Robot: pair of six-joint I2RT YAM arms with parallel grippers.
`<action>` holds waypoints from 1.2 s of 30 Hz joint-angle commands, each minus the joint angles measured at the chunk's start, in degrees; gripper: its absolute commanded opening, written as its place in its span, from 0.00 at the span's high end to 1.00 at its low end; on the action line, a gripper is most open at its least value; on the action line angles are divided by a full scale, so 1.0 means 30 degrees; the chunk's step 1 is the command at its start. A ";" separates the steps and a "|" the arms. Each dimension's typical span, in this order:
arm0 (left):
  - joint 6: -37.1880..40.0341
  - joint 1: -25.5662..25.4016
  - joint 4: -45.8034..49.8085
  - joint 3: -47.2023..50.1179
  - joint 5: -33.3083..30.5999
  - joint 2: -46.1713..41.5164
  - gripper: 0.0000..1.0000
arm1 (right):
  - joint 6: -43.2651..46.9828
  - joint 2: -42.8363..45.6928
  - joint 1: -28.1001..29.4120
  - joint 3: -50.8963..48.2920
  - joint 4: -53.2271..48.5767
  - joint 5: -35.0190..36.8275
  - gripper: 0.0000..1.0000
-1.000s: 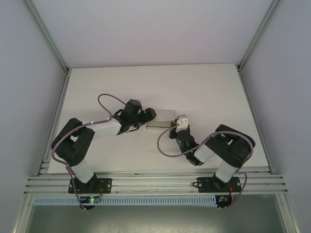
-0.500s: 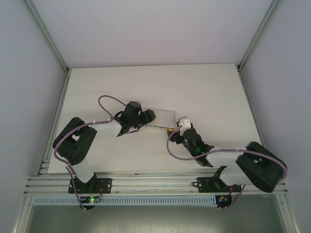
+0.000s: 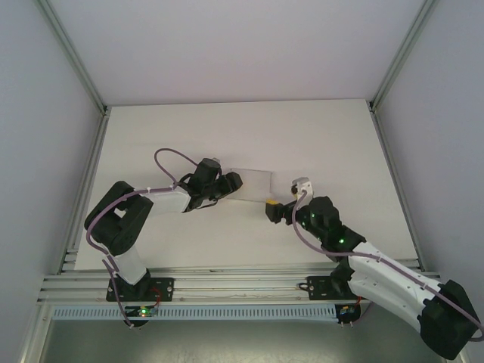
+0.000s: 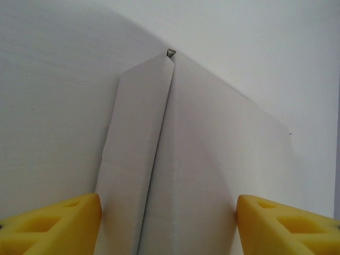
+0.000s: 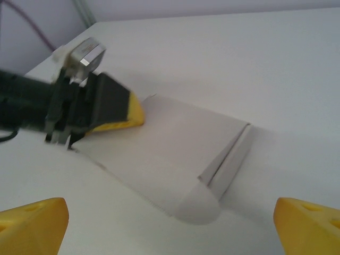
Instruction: Assemble paper box
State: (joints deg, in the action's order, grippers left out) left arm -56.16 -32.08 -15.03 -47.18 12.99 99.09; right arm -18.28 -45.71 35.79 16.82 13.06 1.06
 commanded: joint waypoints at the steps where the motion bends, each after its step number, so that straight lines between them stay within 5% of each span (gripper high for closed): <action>1: 0.0622 -0.0271 0.1500 -0.0003 -0.0929 0.0799 0.33 | -0.1715 -0.2404 -0.1229 0.1806 0.0109 -0.0956 0.02; 8: 0.0560 -0.0468 0.1430 -0.0204 -0.0701 0.1217 0.33 | -0.2848 -1.0503 -0.2609 0.5758 0.0818 -0.2692 0.02; 14: 0.0641 -0.0500 0.1644 -0.0269 -0.0805 0.1219 0.33 | -0.3286 -1.4381 -0.3224 0.6993 0.1212 -0.3801 0.06; 26: 0.1009 -0.0528 0.1983 -0.0329 -0.0799 0.1316 0.33 | -0.5828 -1.8061 -0.5443 0.4633 0.7373 -0.8917 0.44; 36: 0.3714 -0.0401 0.6175 -0.1502 -0.3312 -0.1415 0.22 | -0.5811 -1.7713 -0.5779 0.3957 0.7748 -0.8801 0.52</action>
State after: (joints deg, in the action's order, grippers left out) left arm -49.87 -33.04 -4.36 -49.41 7.40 97.41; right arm -35.68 -98.43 19.07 30.35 39.07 -24.99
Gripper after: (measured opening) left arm 0.773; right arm 0.485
